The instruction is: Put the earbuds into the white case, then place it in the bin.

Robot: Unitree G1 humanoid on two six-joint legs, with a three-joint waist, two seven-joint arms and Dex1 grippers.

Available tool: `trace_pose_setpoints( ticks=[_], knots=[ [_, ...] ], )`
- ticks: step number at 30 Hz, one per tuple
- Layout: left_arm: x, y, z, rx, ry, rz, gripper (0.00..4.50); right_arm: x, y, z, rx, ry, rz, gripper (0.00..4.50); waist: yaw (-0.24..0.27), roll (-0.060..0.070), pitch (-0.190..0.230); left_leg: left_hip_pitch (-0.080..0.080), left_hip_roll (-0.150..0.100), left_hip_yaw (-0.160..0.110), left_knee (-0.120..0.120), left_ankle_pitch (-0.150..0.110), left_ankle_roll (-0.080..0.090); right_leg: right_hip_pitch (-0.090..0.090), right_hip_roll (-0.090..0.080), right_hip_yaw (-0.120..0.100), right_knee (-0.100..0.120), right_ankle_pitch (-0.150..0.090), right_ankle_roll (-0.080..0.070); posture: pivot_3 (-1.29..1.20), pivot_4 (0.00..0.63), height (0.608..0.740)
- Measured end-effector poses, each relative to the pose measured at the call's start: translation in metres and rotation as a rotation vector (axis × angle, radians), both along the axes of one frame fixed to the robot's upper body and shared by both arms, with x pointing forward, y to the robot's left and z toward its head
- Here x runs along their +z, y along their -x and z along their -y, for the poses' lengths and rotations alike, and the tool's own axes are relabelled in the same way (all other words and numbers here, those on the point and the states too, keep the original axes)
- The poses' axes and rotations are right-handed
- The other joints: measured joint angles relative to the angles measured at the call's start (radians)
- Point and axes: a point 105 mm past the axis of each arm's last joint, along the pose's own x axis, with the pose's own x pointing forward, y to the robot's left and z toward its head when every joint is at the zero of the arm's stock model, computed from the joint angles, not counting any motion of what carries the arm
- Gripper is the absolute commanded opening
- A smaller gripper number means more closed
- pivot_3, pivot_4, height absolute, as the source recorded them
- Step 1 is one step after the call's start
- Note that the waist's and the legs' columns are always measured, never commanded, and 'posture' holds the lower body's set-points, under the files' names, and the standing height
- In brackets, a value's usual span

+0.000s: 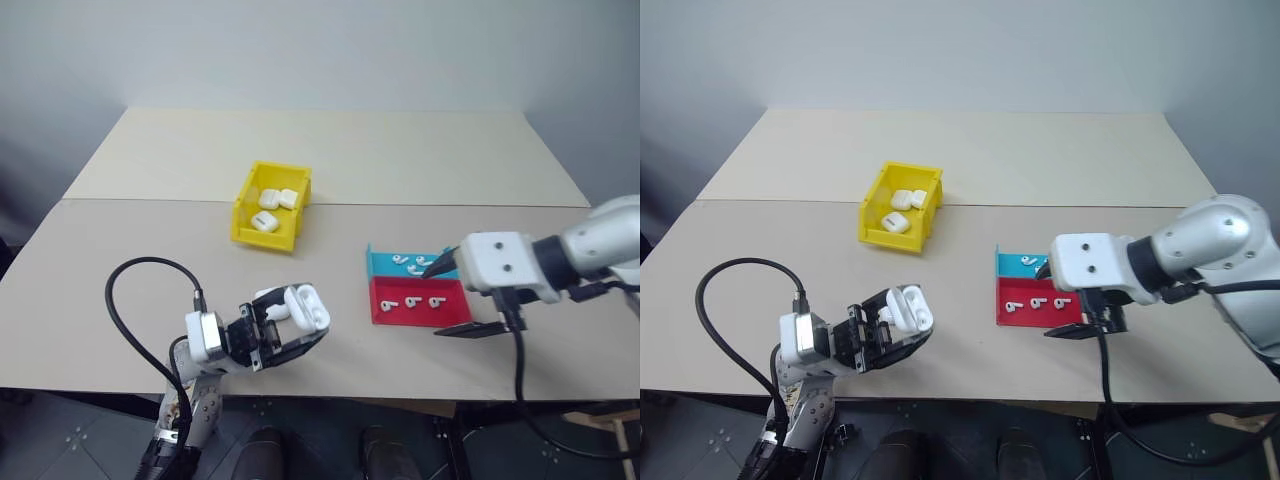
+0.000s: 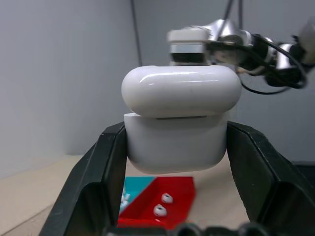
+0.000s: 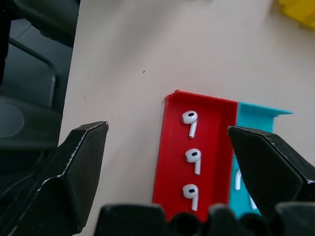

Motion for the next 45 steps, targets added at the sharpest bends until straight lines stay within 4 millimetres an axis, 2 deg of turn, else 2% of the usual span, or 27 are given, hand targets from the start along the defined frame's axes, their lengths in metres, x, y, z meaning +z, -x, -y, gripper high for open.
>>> trace_pose_setpoints(
  ticks=[3,7,12,15,16,22,32,45],
  knots=[
    [-0.005,0.005,-0.003,-0.041,-0.037,0.003,2.76,-0.016,-0.012,0.003,-0.036,0.051,-0.020,3.34,-0.002,0.000,0.000,-0.001,0.000,0.000,0.000,0.000,0.000,-0.001,0.000,0.000,0.000,0.000,0.000,0.00,0.150,0.740],
    [-0.008,0.009,-0.004,-0.079,-0.056,-0.006,2.76,-0.033,-0.023,0.008,-0.030,0.140,0.011,3.34,0.000,0.000,0.000,-0.002,0.000,0.000,0.000,0.000,0.000,-0.003,0.000,0.000,0.001,0.000,0.000,0.00,0.150,0.740],
    [-0.011,0.012,-0.010,-0.113,-0.091,-0.012,2.76,-0.045,-0.041,0.018,-0.017,0.253,0.051,3.34,-0.005,0.000,0.000,-0.003,0.000,0.000,0.000,0.000,0.000,-0.004,0.000,0.000,0.002,0.000,0.000,0.00,0.150,0.740],
    [-0.012,0.013,-0.010,-0.126,-0.096,-0.017,2.76,-0.049,-0.048,0.022,-0.003,0.300,0.062,2.77,-0.005,0.000,0.000,-0.003,0.000,0.000,0.000,0.000,0.000,-0.005,0.000,0.000,0.002,0.000,0.000,0.00,0.150,0.740],
    [-0.013,0.014,-0.010,-0.124,-0.096,-0.021,2.76,-0.050,-0.050,0.024,0.004,0.319,0.062,2.44,-0.004,0.000,0.000,-0.003,0.000,0.000,0.000,0.000,0.000,-0.005,0.000,0.000,0.002,0.000,0.000,0.00,0.150,0.740],
    [-0.016,0.015,-0.010,-0.094,-0.094,-0.049,2.76,-0.060,-0.053,0.022,0.039,0.347,0.042,2.44,-0.003,0.000,0.000,-0.003,0.000,0.000,0.000,0.000,0.000,-0.005,0.000,0.000,0.003,0.000,0.000,0.00,0.150,0.740],
    [-0.016,0.014,-0.009,-0.086,-0.100,-0.049,2.76,-0.066,-0.069,0.031,0.012,0.419,0.061,2.44,-0.003,0.000,0.000,-0.004,0.000,0.000,0.000,0.000,0.000,-0.006,0.000,0.000,0.003,0.000,0.000,0.00,0.150,0.740],
    [-0.018,0.016,-0.008,-0.065,-0.116,-0.058,2.76,-0.075,-0.074,0.032,0.035,0.444,0.026,2.44,-0.003,0.000,0.000,-0.004,0.000,0.000,0.000,0.000,0.000,-0.006,0.000,0.000,0.003,0.000,0.000,0.00,0.150,0.740]
  ],
)
